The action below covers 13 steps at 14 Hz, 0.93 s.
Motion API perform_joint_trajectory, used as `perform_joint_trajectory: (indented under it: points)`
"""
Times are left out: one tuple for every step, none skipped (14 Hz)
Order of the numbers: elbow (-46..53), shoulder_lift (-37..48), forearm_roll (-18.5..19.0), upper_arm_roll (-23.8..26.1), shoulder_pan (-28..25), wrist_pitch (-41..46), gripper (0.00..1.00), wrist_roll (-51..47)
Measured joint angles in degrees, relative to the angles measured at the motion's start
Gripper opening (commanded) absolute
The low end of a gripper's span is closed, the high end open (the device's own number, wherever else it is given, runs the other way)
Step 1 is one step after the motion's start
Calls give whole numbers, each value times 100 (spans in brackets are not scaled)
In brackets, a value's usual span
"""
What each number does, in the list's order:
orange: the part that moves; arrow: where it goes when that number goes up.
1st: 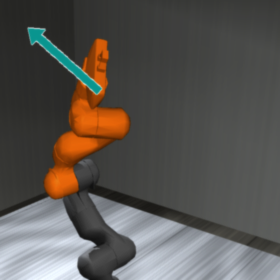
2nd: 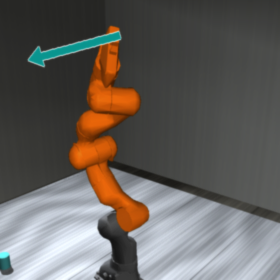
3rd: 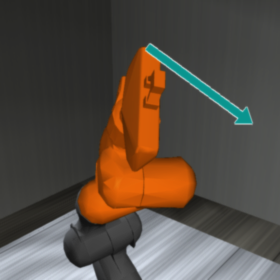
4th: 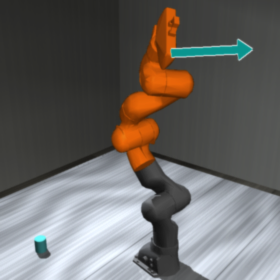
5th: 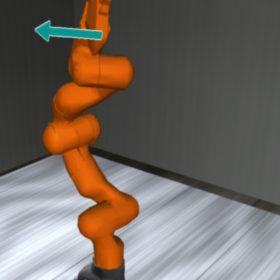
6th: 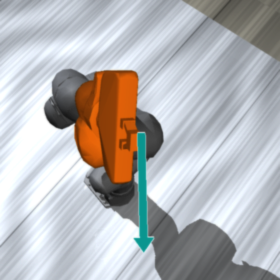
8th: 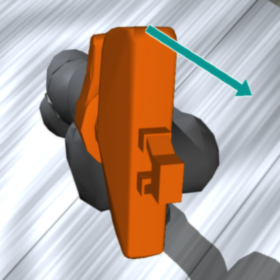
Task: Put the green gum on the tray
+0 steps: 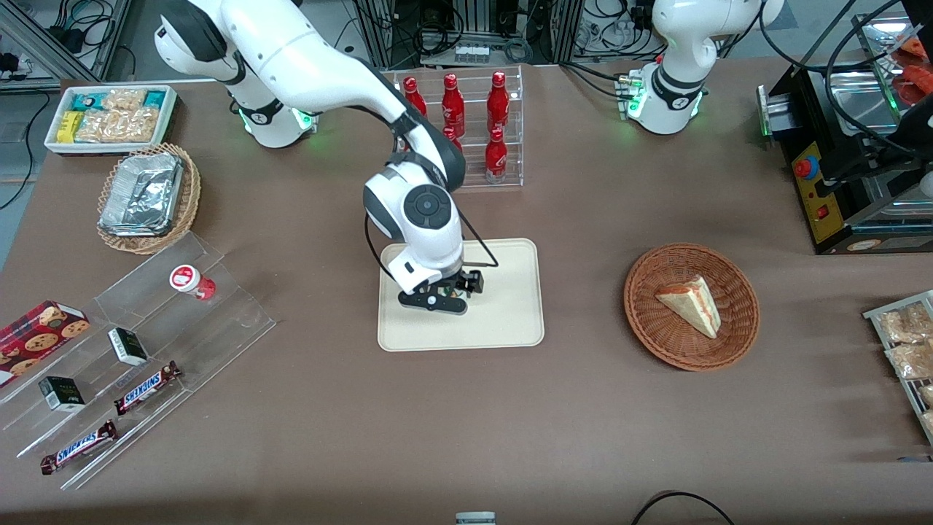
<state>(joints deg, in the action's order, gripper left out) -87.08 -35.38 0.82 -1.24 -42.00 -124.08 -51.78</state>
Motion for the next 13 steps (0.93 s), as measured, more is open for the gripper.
perform_joint_trajectory:
  points:
    - [1, 131, 0, -4, 20, 240, 100, 157]
    - [2, 254, 0, -6, 68, 480, 100, 343]
    - [2, 376, 0, -8, 142, 718, 100, 554]
    - [2, 484, 0, -9, 224, 936, 100, 753]
    - [1, 593, 0, -9, 315, 1143, 100, 946]
    - [1, 701, 0, -9, 405, 1339, 100, 1144]
    - [1, 811, 0, -8, 496, 1535, 100, 1349]
    - [2, 914, 0, -8, 575, 1717, 100, 1534]
    - [1, 1009, 0, -7, 648, 1872, 100, 1685]
    - [0, 1095, 0, -7, 720, 2021, 100, 1829]
    - [-8, 1187, 0, -5, 807, 2162, 100, 2007]
    - [-25, 1281, 0, -4, 915, 2314, 100, 2234]
    - [-51, 1390, 0, 6, 1083, 2467, 100, 2507]
